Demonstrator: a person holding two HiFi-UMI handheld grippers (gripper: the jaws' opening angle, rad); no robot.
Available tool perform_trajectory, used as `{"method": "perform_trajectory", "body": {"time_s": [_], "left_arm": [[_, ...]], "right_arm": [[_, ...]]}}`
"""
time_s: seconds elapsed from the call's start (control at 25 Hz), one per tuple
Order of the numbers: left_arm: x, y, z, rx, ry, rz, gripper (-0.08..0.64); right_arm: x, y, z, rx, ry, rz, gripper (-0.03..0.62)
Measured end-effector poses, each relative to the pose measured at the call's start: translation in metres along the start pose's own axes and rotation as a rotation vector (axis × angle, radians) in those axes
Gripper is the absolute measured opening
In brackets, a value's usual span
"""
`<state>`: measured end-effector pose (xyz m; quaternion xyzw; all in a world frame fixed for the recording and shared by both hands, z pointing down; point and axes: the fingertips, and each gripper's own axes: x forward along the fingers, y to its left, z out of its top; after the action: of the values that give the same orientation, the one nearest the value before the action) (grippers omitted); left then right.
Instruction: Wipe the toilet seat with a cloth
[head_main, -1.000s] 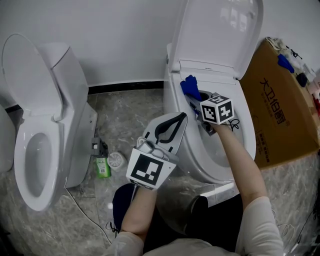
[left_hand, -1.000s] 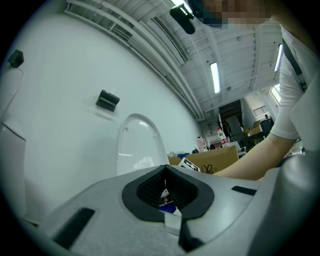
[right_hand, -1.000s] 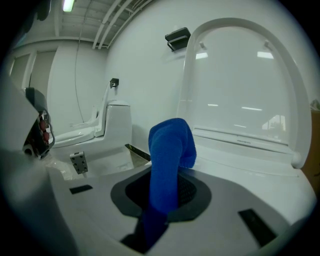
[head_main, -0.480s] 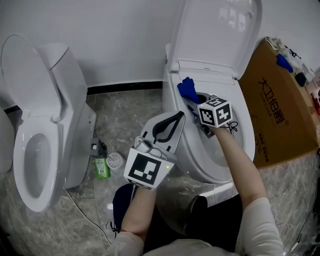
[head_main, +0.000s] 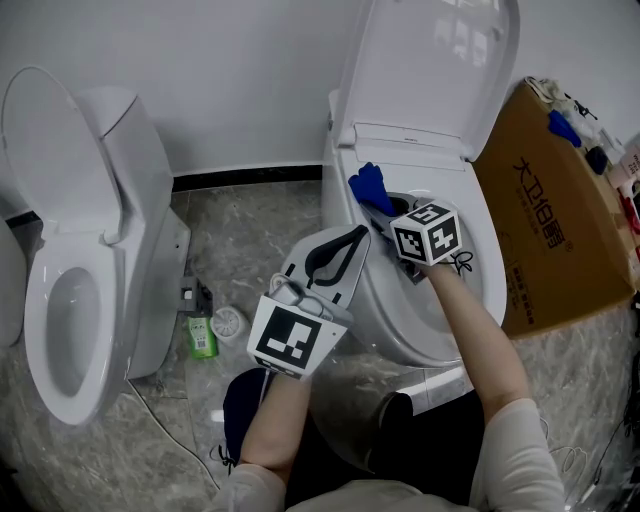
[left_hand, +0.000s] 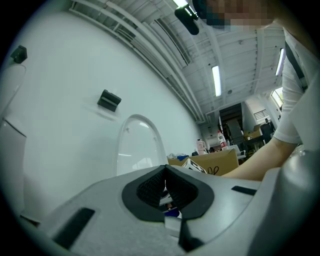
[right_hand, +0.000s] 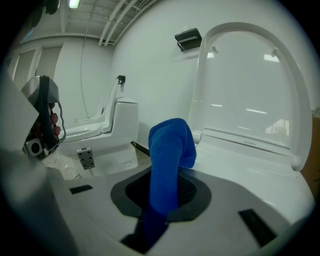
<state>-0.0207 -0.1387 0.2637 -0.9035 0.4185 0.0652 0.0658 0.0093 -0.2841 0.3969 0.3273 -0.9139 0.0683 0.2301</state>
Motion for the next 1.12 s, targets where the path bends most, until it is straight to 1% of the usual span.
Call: {"method": "perform_trajectory", "body": {"time_s": [0.48,0.72,1.12], "left_arm": [[-0.002,-0.001,0.002,-0.001,-0.006,-0.002,0.006],[-0.002,-0.001,0.001,-0.001,-0.003,0.001,0.006],[0.002,-0.002,-0.005,-0.009,0.011,0.003,0.006]], "right_arm": [[-0.007,0.015,-0.004,-0.018,0.000,0.029,0.046],[-0.012,0.022,-0.006,-0.035,-0.005,0.038,0.046],[-0.021,0.032,-0.011,-0.037,-0.017,0.059,0.046]]}}
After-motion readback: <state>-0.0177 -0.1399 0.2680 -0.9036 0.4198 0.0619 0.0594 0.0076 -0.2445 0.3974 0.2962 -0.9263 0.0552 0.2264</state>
